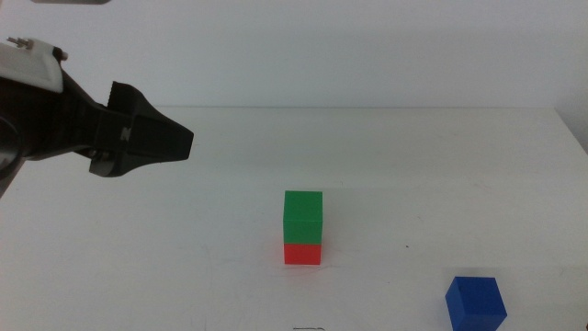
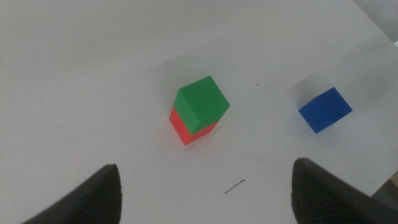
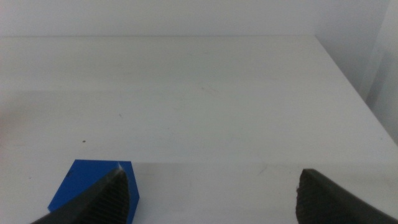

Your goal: Stack red cubes first, then green, then blue cubes in a specific spot.

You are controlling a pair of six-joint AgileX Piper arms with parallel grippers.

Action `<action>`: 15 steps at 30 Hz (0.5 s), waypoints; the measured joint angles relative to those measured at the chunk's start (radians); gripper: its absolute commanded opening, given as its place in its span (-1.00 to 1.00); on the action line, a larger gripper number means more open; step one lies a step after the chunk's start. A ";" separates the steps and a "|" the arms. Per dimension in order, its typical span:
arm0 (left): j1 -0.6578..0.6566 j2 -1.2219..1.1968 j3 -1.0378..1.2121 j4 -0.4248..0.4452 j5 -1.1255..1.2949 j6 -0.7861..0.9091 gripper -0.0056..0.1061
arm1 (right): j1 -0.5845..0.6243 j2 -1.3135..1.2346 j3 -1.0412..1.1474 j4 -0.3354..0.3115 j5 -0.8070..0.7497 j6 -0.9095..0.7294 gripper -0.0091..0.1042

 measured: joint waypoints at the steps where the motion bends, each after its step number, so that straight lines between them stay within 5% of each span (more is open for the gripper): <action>1: 0.000 0.000 0.000 0.000 0.000 0.000 0.78 | 0.000 0.000 -0.006 0.005 0.013 0.000 0.58; 15: 0.000 0.000 0.000 0.000 0.000 0.000 0.78 | 0.000 0.399 -0.513 0.065 0.367 0.001 0.58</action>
